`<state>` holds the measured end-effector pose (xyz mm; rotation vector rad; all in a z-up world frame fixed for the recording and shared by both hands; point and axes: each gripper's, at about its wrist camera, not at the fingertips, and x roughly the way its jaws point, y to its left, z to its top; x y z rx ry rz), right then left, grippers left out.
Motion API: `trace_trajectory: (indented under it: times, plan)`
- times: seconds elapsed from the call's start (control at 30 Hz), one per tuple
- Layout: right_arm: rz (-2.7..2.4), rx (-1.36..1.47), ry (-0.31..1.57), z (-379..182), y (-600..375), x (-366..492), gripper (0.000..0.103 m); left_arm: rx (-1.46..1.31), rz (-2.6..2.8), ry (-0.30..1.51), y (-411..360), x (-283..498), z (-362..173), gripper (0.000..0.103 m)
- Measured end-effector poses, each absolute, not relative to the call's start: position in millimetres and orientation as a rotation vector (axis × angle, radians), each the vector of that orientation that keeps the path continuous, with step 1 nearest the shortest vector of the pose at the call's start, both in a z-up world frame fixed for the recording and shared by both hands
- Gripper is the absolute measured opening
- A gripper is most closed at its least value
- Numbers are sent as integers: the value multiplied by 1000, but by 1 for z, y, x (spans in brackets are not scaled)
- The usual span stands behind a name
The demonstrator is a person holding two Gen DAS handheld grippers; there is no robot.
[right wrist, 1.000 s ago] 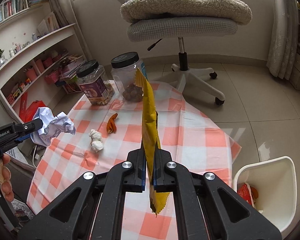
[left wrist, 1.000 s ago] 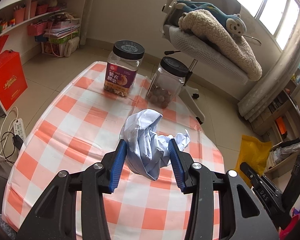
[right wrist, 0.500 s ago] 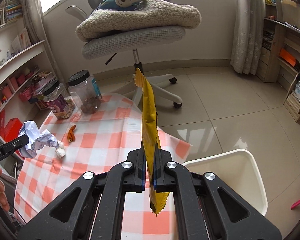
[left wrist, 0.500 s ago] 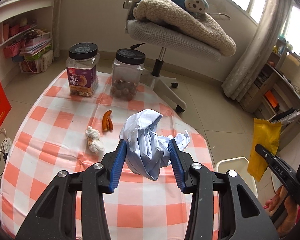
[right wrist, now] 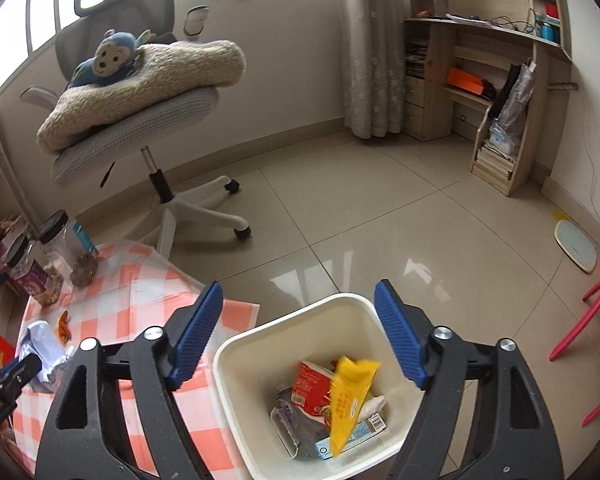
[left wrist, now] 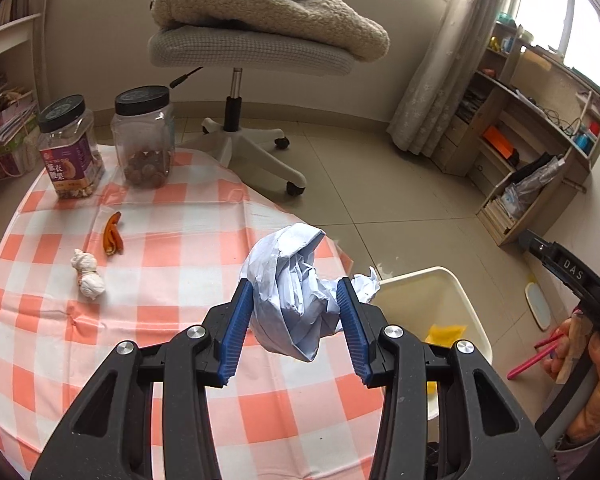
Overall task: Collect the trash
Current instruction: 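Drop the yellow packet from the right tool while the left tool drops the paper into the bin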
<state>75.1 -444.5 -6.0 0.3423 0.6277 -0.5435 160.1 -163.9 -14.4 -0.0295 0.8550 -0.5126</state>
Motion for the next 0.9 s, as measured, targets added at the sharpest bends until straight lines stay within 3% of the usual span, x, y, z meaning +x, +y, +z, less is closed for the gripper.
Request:
trace_trajectory:
  times: [0.47, 0.57, 0.63, 0.9]
  plan:
    - [-698, 392, 535, 1, -487, 34, 92, 14, -687, 876, -265, 135, -18, 44]
    - [-718, 413, 538, -1, -496, 29, 92, 25, -783, 893, -287, 130, -21, 49]
    - [-719, 422, 538, -1, -497, 29, 93, 34, -779, 866, -292, 124, -20, 71]
    - [-716, 349, 530, 3, -477, 38, 96, 54, -671, 797, -276, 128, -13, 71]
